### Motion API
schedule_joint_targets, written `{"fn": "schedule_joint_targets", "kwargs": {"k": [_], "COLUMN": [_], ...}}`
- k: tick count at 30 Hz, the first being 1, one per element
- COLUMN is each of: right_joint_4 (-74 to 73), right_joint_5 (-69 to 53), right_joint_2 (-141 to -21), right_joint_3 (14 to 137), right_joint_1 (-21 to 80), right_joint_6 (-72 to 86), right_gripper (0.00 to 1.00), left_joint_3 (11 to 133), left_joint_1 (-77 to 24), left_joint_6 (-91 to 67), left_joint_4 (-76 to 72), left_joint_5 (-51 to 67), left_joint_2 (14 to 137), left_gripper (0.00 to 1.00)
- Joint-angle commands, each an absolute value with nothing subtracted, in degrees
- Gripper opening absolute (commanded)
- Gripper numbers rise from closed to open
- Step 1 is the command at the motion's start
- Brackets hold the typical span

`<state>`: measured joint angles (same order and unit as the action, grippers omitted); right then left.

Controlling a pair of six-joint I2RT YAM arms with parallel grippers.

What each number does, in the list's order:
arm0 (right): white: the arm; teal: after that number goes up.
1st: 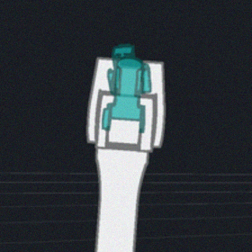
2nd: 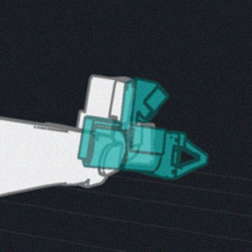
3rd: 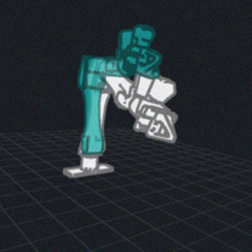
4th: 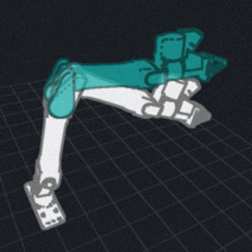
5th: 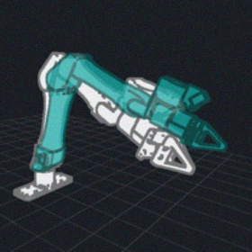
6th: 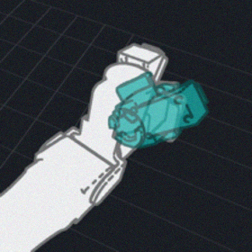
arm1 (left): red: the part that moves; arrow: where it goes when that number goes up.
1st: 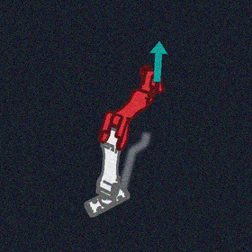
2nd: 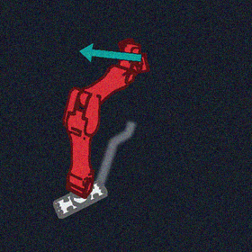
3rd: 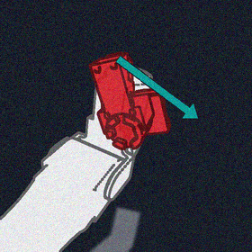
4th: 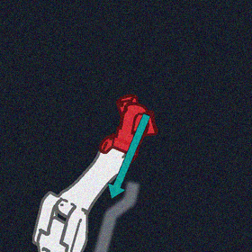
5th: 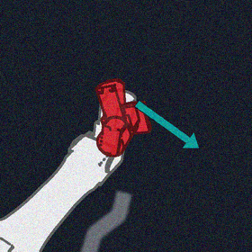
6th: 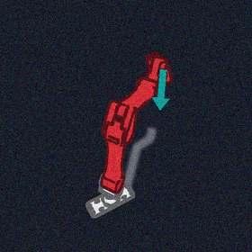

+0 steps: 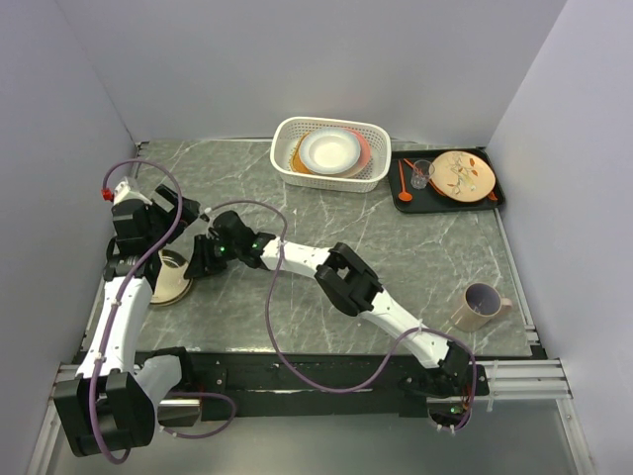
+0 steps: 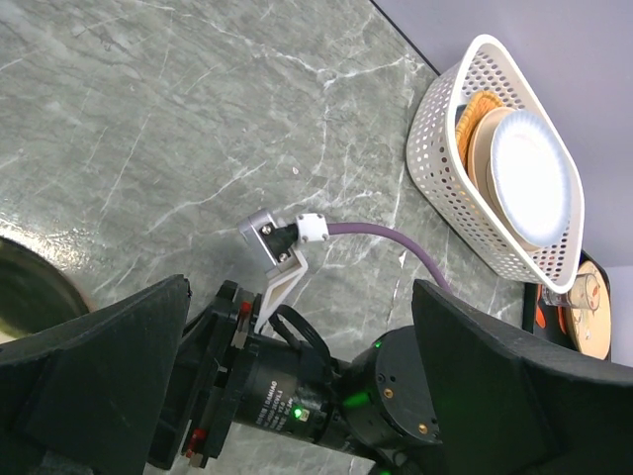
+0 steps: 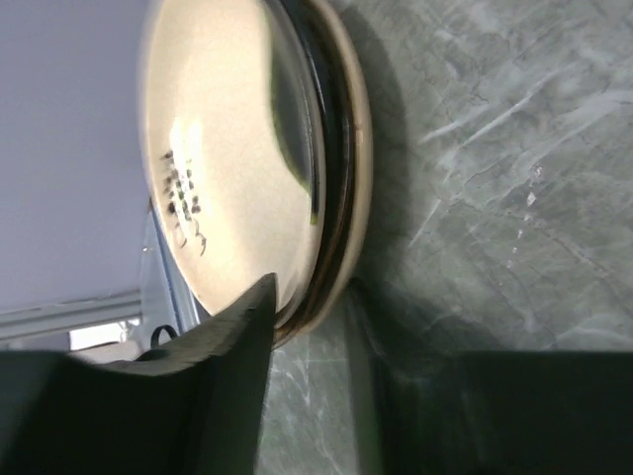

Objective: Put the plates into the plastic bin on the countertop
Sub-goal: Move the plate to the center of the board.

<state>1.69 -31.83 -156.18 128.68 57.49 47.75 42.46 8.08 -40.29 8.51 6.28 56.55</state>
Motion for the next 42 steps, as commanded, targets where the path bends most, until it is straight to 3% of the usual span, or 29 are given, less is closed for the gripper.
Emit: {"fn": "schedule_joint_targets", "kwargs": {"k": [1,6,14,42], "right_joint_4": [6.0,8.7,10.2,9.8], "right_joint_5": [-36.6,-37.5,-35.6,-24.2], "right_joint_2": [-158.7,-157.9,-150.6,-125.2], "right_joint_3": [130.2,127.6,116.9,80.9], "right_joint_1": [57.7,57.5,54.9,32.6], "right_joint_6": [50.0,51.6,50.5,39.3], "right_gripper": [0.31,0.20,0.16,0.17], "left_joint_3": [44.5,44.2,44.0,37.9], "left_joint_1": [8.4,8.4,8.4,8.3], "left_joint_6": [-40.3,-40.1,-39.9,-40.3], "left_joint_4": [7.9,7.9,7.8,0.5], "left_joint_5": [7.2,7.1,7.2,17.1], "left_joint_2": [55.4,55.3,55.1,64.0], "left_gripper": [0.99,0.99,0.99,0.99]}}
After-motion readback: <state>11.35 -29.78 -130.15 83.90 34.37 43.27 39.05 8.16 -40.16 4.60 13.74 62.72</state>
